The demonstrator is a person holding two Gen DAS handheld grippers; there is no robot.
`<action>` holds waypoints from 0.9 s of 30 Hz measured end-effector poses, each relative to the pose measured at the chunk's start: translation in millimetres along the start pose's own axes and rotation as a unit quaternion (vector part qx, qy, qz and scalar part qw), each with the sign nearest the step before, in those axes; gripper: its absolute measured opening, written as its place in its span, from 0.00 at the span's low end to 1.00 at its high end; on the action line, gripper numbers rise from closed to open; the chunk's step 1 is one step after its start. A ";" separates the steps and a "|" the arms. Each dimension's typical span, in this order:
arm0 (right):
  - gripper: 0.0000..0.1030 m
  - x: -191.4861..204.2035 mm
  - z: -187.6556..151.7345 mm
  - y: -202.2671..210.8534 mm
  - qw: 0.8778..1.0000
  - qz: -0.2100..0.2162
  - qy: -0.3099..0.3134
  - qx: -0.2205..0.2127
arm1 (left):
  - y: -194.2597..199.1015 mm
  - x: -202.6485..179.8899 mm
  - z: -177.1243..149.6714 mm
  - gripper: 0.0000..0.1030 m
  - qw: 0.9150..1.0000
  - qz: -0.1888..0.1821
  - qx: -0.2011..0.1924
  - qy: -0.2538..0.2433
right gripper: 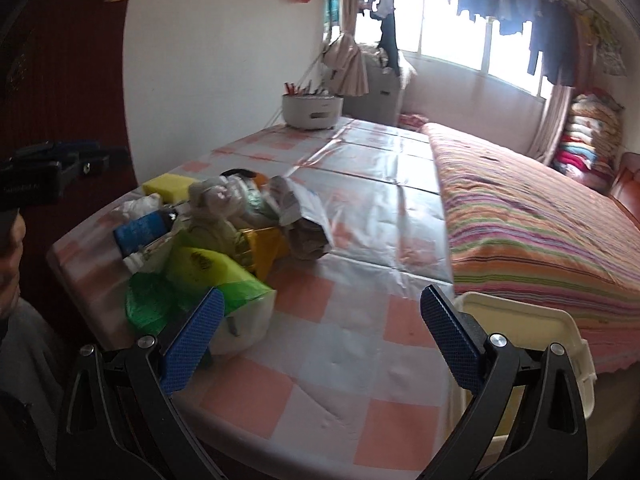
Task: Collect trash
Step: 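Move both tools toward the trash pile on the table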
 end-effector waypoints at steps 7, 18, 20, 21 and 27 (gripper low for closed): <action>0.94 27.6 -6.1 -2.5 0.997 0.079 0.013 0.018 | 5.3 34.7 -15.5 0.78 1.000 0.017 0.012 -0.008; 0.94 48.2 -9.1 -25.7 0.989 0.126 -0.028 0.073 | -13.1 62.6 -36.3 0.78 0.998 0.001 0.069 0.011; 0.94 51.7 -7.7 -32.8 0.989 0.117 -0.029 0.081 | -13.7 65.2 -39.8 0.78 0.997 -0.002 0.073 0.012; 0.94 52.9 -7.3 -36.6 0.989 0.115 -0.031 0.083 | -14.1 66.1 -41.4 0.78 0.997 -0.004 0.075 0.011; 0.94 57.7 -5.0 -58.8 0.986 0.118 -0.045 0.110 | -17.4 68.8 -47.5 0.78 0.996 -0.009 0.084 0.002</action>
Point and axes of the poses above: each gripper's, at about its wrist camera, not at the fingertips, and y roughly against the way its jaws point, x to its left, z to its top, the point moved 2 cm from there along -y, roughly the way its jaws point, and after that the axes turned 9 degrees about -z, right-handed, at the moved point
